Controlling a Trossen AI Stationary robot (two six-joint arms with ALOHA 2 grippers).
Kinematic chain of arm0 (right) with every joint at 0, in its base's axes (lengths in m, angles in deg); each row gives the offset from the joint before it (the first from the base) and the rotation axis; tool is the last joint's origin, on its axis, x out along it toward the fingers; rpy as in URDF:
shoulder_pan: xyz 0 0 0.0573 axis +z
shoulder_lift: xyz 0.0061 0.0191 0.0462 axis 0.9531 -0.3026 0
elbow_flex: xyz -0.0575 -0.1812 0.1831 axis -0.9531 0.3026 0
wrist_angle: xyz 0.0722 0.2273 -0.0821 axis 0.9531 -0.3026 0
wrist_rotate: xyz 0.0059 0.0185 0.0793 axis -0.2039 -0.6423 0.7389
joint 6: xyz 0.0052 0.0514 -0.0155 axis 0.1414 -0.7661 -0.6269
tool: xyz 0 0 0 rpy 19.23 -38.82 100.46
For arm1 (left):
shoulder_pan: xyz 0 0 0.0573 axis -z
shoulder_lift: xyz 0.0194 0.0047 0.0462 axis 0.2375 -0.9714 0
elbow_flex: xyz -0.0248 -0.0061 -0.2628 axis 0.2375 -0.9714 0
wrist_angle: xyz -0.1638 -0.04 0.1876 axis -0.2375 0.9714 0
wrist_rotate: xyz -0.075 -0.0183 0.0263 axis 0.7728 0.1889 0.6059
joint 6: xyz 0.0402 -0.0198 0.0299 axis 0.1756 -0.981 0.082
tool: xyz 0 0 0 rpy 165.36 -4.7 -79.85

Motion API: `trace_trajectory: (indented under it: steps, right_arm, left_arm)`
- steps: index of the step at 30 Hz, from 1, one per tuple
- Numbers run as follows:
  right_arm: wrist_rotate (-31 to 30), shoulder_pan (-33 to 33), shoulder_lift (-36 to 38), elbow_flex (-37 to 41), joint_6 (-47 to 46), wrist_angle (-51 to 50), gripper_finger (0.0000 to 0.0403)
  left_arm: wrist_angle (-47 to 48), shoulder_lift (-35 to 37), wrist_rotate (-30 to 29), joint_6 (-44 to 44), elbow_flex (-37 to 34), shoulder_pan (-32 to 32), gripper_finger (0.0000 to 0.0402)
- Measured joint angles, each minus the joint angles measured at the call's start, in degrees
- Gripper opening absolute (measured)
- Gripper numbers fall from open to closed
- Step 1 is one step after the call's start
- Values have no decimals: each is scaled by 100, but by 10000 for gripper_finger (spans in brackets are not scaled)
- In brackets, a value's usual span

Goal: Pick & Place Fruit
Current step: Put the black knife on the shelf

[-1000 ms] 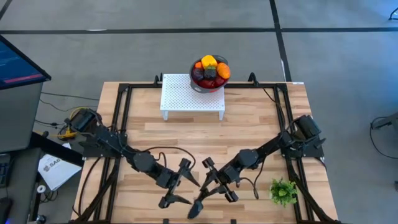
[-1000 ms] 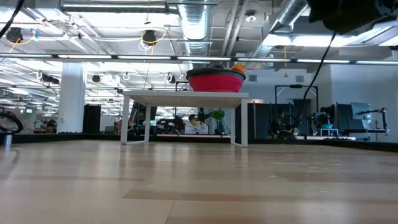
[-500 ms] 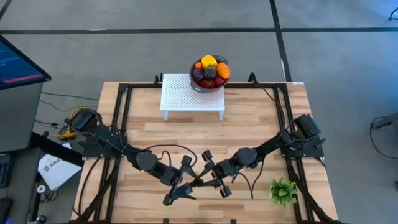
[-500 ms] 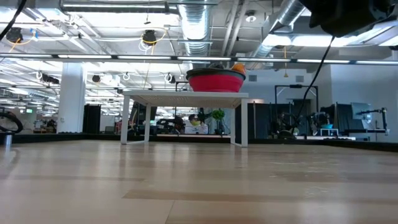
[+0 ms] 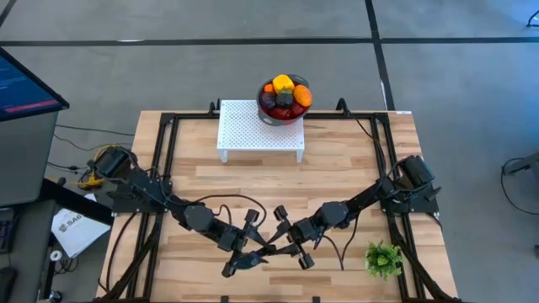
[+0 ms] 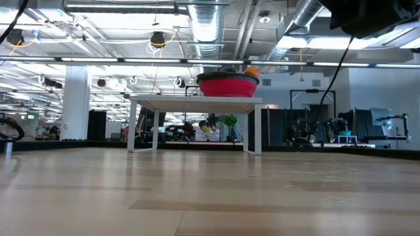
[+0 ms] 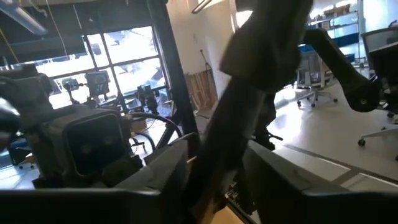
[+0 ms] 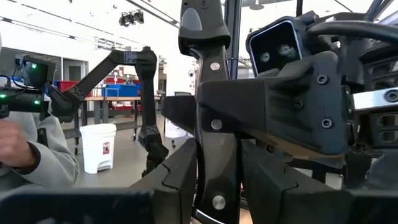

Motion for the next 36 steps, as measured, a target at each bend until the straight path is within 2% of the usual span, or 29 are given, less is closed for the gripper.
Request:
trace_trajectory:
  steps: [6,14,18,23,26,29,33,36]
  right_arm:
    - [36,-7,-2,-4,-38,-252,103]
    - [71,-101,36,-7,-77,-926,103]
    - [62,-246,246,-4,-225,-1847,114]
    - [-151,-362,527,-6,-690,-3175,131]
    - [-291,-308,577,-2,-1000,-3601,131]
    - [-527,-173,571,4,-1182,-3874,126]
    - [-1300,64,568,2,-1363,-3986,116]
    - [-1837,315,568,2,-1328,-3835,111]
  left_arm:
    - [111,0,-13,33,0,-12,79]
    - [599,-4,77,-190,-7,-82,64]
    - [1397,160,-517,-501,-9,-119,52]
    - [2726,595,-1618,-1101,-7,-154,56]
    - [3535,914,-2170,-1542,-73,-163,66]
    - [4392,1245,-2667,-2341,-170,-296,63]
    - [5518,1732,-2764,-3748,-348,-868,49]
    - [6031,2105,-2732,-3963,-489,-1627,50]
